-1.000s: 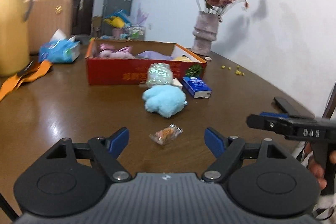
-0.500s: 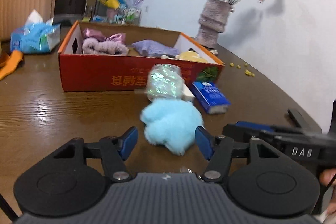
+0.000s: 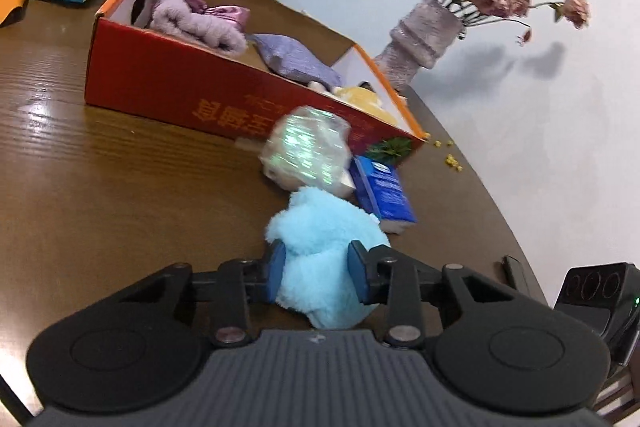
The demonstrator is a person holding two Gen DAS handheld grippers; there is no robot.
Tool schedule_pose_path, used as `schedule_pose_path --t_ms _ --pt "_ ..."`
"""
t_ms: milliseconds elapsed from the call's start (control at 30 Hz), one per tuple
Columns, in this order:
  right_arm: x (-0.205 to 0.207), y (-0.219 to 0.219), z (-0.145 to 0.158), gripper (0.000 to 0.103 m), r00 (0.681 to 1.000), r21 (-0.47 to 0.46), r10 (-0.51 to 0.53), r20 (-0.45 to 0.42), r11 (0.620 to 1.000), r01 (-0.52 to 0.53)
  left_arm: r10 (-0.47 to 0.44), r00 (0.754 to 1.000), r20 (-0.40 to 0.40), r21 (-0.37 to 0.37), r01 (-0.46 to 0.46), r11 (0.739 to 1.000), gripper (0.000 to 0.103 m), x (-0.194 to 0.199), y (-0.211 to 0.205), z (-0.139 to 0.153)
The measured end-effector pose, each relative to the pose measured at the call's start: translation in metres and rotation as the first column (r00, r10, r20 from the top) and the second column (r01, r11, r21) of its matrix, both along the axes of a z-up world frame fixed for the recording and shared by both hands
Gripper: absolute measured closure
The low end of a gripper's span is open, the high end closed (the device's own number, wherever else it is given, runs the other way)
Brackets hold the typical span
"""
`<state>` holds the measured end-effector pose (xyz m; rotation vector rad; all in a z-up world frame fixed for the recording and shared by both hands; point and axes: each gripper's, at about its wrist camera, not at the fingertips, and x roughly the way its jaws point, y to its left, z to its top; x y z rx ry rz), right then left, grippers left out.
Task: Organize soft objects
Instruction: 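Close the left tool on the light blue plush, then carry the blue plush with the left tool into the box and release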
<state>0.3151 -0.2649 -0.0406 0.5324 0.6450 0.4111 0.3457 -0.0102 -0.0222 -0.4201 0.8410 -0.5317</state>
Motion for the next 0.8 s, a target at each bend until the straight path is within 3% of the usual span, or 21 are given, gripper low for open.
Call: schedule_pose_path --t_ms 367,633,800 --pt "-0.078 -0.030 0.017 0.076 0.996 0.041 -0.061 0.059 0.997 0.059 -0.020 0.994 0.107 0.088 0.011 0.996 0.069 -0.073 -0.041 0.030" --pt "-0.091 -0.038 0.031 0.076 0.991 0.036 -0.061 0.121 0.998 0.057 -0.017 0.992 0.126 0.034 0.012 0.999 0.069 -0.084 -0.042 0.039" --pt "-0.078 -0.041 0.039 0.076 0.984 0.051 -0.068 0.162 0.997 0.060 -0.008 0.986 0.165 0.018 0.005 1.000 0.069 -0.073 -0.044 0.050"
